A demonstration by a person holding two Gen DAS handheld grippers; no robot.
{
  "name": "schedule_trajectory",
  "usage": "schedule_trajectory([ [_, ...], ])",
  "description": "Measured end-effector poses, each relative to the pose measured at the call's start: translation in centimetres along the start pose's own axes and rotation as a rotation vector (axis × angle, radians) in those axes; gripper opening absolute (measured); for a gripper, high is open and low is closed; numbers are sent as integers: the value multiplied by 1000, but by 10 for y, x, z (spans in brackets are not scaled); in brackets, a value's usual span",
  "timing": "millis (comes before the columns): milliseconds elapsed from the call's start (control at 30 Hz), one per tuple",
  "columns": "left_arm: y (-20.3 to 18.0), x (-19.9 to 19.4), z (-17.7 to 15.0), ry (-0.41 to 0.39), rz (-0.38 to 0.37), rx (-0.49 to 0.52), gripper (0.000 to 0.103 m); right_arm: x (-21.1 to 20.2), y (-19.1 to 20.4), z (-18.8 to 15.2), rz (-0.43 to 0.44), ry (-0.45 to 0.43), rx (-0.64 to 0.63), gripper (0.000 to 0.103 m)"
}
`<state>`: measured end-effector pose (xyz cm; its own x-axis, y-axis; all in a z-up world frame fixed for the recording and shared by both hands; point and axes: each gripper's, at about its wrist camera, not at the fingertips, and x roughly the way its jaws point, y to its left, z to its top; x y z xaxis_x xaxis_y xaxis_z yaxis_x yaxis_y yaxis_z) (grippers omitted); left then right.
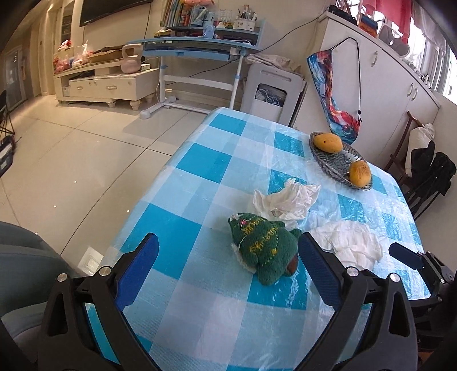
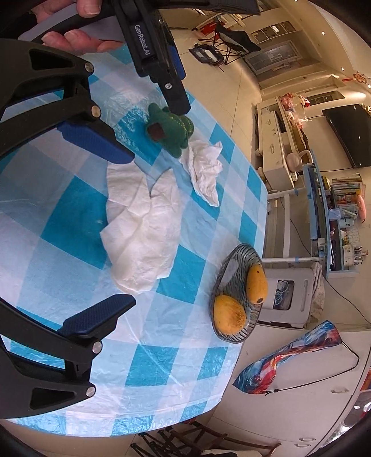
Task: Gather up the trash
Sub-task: 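Grasp the green plush toy with the left gripper while the right grasps a white tissue, then carry the plush toy and tissue to the bucket and open the right gripper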
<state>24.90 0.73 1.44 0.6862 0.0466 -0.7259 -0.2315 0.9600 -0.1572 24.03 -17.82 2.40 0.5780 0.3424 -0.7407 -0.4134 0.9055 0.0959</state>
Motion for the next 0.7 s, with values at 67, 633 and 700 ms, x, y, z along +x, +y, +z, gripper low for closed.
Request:
schedule_trajectory([
  [67, -3, 11, 4, 21, 17, 11, 94, 7, -1, 3, 4, 16, 0, 89],
  [633, 12, -21, -25, 63, -154, 17, 33, -9, -9, -16, 155, 86, 62, 16],
  [700, 24, -32, -33, 64, -187, -6, 33, -17, -17, -21, 256, 78, 156, 16],
])
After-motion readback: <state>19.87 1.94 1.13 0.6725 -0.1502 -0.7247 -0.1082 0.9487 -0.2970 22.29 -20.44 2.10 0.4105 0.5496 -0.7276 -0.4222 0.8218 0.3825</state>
